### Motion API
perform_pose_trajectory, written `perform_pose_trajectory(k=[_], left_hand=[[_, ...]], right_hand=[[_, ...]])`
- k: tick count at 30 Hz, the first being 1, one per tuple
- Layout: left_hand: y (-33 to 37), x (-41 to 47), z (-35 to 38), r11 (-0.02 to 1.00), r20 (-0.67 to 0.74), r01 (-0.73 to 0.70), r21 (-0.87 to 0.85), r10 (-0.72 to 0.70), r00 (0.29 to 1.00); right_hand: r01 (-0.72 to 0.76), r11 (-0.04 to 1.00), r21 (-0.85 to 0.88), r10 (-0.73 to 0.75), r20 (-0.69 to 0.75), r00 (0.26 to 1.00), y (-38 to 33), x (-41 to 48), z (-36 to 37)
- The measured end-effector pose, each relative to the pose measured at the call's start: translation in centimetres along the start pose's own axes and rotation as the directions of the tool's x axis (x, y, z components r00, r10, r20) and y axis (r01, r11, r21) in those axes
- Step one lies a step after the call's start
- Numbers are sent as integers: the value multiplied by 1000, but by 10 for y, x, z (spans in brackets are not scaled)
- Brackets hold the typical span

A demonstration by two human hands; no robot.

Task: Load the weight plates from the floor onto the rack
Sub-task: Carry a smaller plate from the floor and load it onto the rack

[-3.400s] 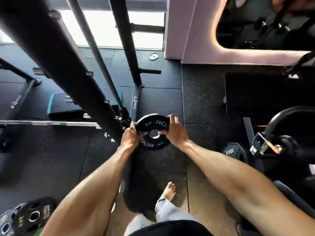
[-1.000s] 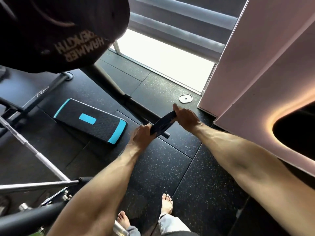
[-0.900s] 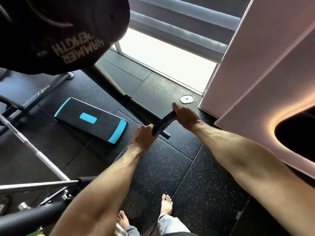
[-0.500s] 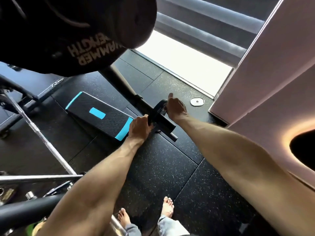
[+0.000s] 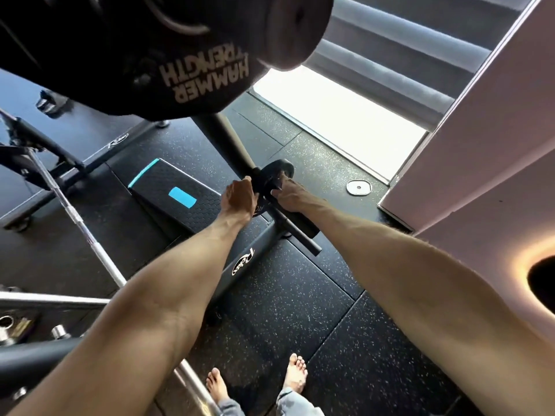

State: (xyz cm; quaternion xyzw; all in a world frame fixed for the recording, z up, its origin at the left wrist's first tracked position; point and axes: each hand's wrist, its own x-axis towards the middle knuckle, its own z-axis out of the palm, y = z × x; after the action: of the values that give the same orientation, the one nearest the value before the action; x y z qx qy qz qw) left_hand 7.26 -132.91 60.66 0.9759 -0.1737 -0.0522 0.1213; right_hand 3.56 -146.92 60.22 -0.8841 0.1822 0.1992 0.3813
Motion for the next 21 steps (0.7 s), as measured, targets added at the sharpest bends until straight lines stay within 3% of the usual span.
perform_pose_trajectory(k=[4,7,9,14,21], left_hand=[[-12,-13,-4,992,100,85,-96,-75,992],[-41,-47,-6,994,153,93,49,-99,983],[-65,-81,-10,984,206,155,90,-171,964],[-152,-171,-13,935,394,342,-97,-280,876],[-274,-307,-14,820,484,564,-97,-456,747]], right_hand=[[84,996,-34,-88,-144,986,-12,-16,18],[138,980,-146,-160,-153,975,-28,-38,44],[160,959,-235,-186,-95,978,-40,-49,71],[305,873,-380,-253,181,950,-76,-86,159],[471,755,-456,-201,523,828,-128,-136,301]])
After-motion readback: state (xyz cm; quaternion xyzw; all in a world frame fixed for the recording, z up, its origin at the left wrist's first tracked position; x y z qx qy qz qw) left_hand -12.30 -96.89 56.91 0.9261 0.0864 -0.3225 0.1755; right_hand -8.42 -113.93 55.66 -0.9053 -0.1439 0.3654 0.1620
